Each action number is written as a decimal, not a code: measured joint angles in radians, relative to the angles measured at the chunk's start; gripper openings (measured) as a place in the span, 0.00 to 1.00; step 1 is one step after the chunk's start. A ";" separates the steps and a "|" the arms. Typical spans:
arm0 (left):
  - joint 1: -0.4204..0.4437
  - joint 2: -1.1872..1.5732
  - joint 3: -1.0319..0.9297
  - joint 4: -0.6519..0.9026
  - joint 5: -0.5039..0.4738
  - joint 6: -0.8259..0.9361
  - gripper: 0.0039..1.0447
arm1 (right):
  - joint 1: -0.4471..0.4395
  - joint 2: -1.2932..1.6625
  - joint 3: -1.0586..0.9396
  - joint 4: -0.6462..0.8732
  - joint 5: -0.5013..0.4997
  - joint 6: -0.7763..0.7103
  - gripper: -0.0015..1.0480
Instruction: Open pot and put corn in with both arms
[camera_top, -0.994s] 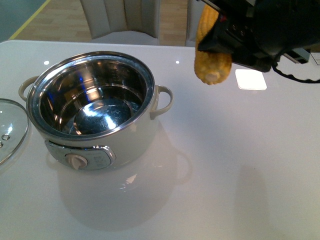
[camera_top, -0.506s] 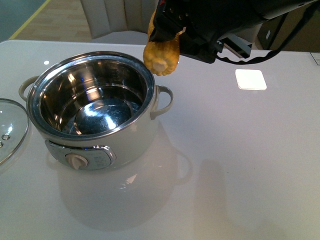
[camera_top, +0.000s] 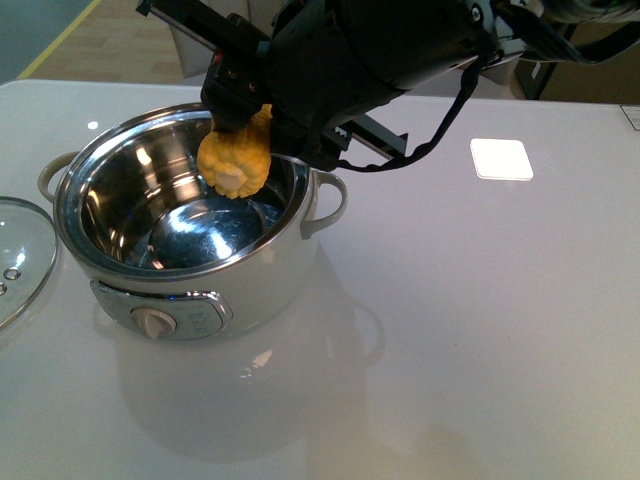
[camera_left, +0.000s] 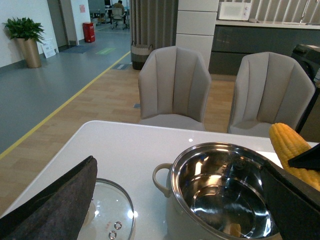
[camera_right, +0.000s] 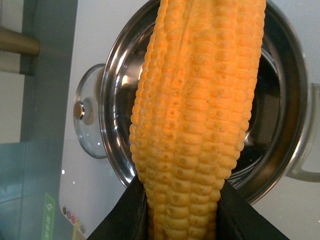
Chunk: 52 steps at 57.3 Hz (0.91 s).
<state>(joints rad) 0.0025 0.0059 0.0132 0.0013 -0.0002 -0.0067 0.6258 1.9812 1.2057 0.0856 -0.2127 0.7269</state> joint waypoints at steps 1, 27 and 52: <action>0.000 0.000 0.000 0.000 0.000 0.000 0.93 | 0.002 0.006 0.004 0.000 -0.003 0.003 0.22; 0.000 0.000 0.000 0.000 0.000 0.000 0.93 | 0.019 0.169 0.210 -0.055 -0.035 0.083 0.21; 0.000 0.000 0.000 0.000 0.000 0.000 0.93 | 0.059 0.232 0.257 -0.151 -0.005 0.020 0.31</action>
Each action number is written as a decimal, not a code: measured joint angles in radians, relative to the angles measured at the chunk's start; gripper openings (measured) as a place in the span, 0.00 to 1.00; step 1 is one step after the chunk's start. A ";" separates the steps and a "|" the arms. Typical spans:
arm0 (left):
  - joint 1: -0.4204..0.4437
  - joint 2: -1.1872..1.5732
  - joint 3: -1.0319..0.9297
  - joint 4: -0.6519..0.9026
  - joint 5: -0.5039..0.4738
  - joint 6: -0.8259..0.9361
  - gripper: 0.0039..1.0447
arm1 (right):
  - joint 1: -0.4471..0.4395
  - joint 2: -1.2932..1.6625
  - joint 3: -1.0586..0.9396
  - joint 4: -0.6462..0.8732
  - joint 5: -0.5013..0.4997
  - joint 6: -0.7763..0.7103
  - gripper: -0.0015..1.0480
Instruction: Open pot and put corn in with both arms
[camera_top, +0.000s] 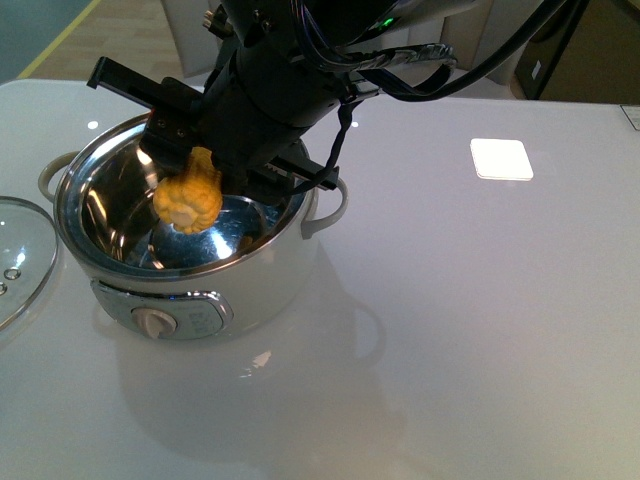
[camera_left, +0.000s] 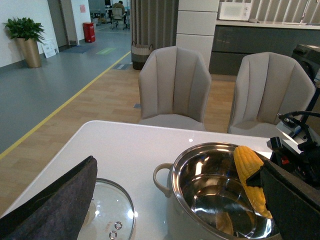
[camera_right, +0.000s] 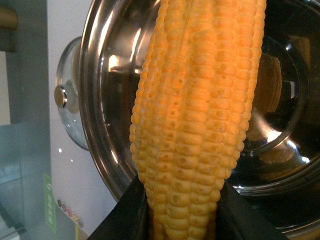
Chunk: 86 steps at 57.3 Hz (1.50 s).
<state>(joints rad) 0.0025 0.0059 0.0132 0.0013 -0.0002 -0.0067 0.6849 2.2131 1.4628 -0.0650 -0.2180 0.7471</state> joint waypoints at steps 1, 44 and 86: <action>0.000 0.000 0.000 0.000 0.000 0.000 0.93 | 0.000 0.000 0.000 -0.003 0.000 -0.005 0.35; 0.000 0.000 0.000 0.000 0.000 0.000 0.93 | -0.154 -0.172 -0.134 0.160 -0.001 0.048 0.91; 0.000 0.000 0.000 0.000 0.000 0.000 0.93 | -0.692 -1.208 -1.050 0.624 0.206 -0.657 0.71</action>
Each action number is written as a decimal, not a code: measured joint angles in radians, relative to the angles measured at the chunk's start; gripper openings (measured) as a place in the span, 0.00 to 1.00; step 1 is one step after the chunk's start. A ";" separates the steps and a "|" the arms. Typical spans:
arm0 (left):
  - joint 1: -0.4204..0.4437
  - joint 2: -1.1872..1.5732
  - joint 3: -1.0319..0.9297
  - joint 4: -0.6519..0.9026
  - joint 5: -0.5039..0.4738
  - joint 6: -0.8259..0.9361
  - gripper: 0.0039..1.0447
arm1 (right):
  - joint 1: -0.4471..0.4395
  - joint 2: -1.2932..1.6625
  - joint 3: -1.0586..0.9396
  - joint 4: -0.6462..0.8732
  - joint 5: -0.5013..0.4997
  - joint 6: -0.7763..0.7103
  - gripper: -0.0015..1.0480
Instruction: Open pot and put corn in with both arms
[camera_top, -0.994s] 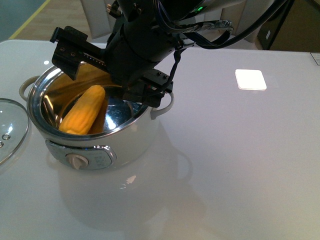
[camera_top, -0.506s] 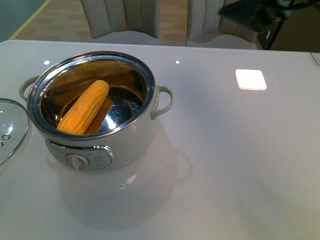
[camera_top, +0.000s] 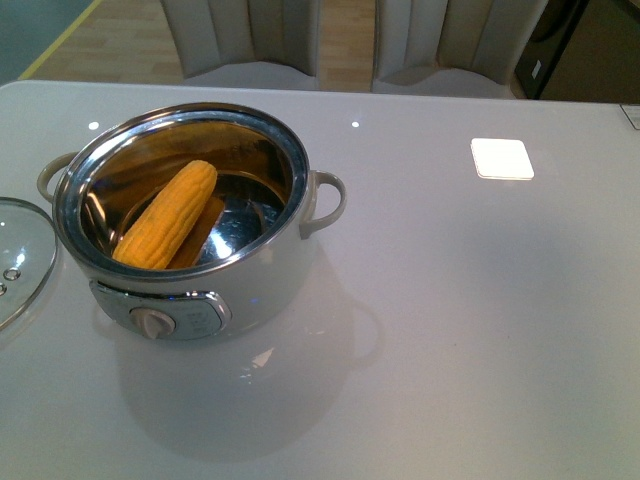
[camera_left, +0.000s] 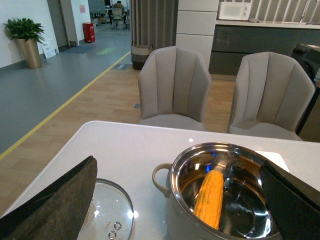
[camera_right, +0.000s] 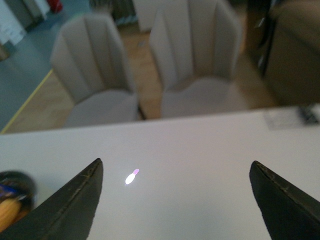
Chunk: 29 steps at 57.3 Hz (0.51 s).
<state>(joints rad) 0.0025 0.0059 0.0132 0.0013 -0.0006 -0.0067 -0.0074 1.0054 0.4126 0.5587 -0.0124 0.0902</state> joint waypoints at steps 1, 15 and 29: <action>0.000 0.000 0.000 0.000 0.000 0.000 0.93 | 0.001 -0.021 -0.023 0.026 0.003 -0.014 0.67; 0.000 0.000 0.000 0.000 0.000 0.000 0.93 | 0.003 -0.141 -0.190 0.064 0.009 -0.071 0.27; 0.000 0.000 0.000 0.000 0.000 0.000 0.93 | 0.004 -0.264 -0.277 0.039 0.012 -0.085 0.02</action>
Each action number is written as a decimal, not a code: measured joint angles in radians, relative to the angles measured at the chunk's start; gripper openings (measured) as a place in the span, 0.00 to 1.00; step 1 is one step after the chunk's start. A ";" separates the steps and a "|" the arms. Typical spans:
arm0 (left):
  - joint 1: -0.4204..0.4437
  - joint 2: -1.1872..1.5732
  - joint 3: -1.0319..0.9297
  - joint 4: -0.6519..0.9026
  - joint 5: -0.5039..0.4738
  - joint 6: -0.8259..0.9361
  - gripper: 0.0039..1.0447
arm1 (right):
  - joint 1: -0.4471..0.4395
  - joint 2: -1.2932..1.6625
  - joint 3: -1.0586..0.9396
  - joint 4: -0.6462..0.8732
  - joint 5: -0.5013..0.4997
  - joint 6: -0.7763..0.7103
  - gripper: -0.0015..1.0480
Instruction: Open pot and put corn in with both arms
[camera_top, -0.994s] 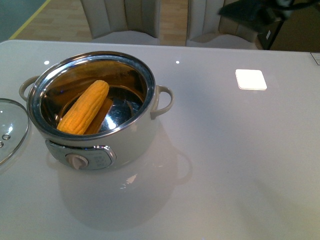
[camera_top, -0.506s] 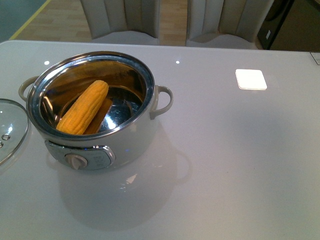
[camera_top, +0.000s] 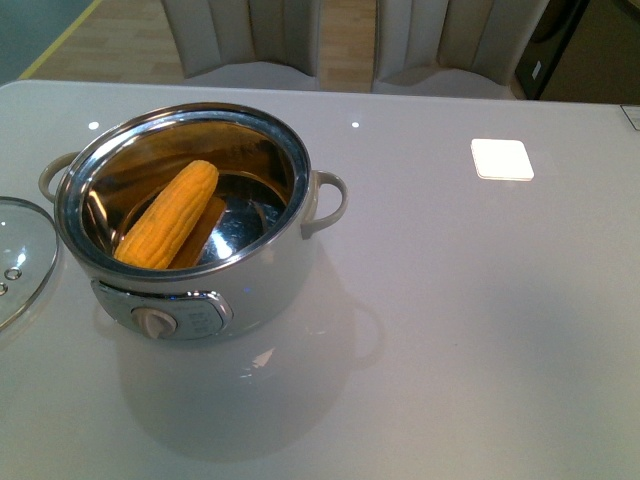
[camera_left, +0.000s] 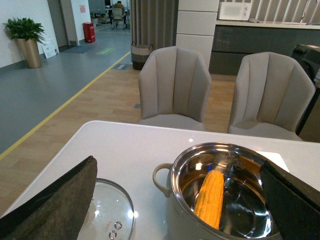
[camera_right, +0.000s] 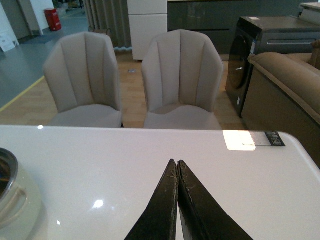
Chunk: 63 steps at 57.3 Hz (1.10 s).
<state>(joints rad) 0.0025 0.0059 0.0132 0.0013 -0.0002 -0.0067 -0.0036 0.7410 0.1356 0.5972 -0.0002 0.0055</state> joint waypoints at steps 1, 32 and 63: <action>0.000 0.000 0.000 0.000 0.000 0.000 0.93 | 0.000 -0.010 -0.006 -0.005 0.000 0.000 0.02; 0.000 0.000 0.000 0.000 0.000 0.000 0.93 | 0.001 -0.281 -0.118 -0.144 0.003 0.000 0.02; 0.000 0.000 0.000 0.000 0.000 0.000 0.93 | 0.002 -0.548 -0.118 -0.404 0.000 0.000 0.02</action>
<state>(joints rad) 0.0025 0.0059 0.0132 0.0010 -0.0002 -0.0063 -0.0021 0.1928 0.0177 0.1928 0.0002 0.0051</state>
